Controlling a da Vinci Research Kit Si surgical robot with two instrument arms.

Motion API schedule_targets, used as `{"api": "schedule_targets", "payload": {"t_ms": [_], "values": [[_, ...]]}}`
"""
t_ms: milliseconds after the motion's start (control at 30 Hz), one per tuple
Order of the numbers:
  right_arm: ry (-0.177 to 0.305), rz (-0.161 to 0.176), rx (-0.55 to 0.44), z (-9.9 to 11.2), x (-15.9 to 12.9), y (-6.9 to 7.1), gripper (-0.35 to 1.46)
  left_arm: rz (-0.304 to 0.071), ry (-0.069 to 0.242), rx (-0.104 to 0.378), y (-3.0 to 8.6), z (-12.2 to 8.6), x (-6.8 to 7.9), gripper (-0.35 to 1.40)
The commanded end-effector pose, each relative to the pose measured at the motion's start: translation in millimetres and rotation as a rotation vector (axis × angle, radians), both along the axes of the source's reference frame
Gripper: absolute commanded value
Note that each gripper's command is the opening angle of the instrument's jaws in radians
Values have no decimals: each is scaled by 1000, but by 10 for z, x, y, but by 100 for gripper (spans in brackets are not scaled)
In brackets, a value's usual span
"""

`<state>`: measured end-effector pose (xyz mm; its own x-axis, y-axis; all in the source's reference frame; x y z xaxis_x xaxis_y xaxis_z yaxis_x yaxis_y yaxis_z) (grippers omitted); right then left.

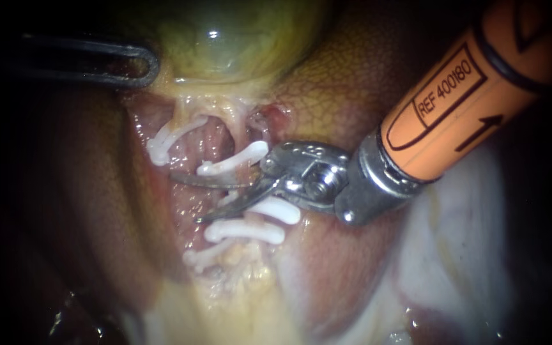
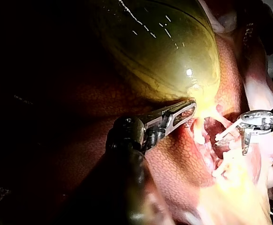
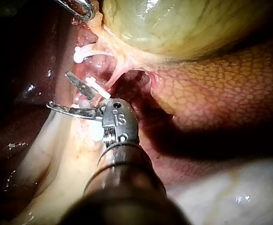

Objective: Go to the cutting position right tube

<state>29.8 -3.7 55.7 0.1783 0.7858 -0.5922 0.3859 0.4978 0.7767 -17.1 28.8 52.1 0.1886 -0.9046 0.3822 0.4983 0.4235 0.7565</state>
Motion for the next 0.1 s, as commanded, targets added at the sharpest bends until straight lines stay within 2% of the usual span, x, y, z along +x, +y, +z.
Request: {"api": "schedule_targets", "payload": {"t_ms": [33, 100], "values": [[0, 0, 0, 1, 0, 0, 108, 0, 0, 0, 0, 0, 0, -35], [0, -1, -1, 1, 0, -1, 108, 0, -1, 0, 0, 0, 0, -35]]}}
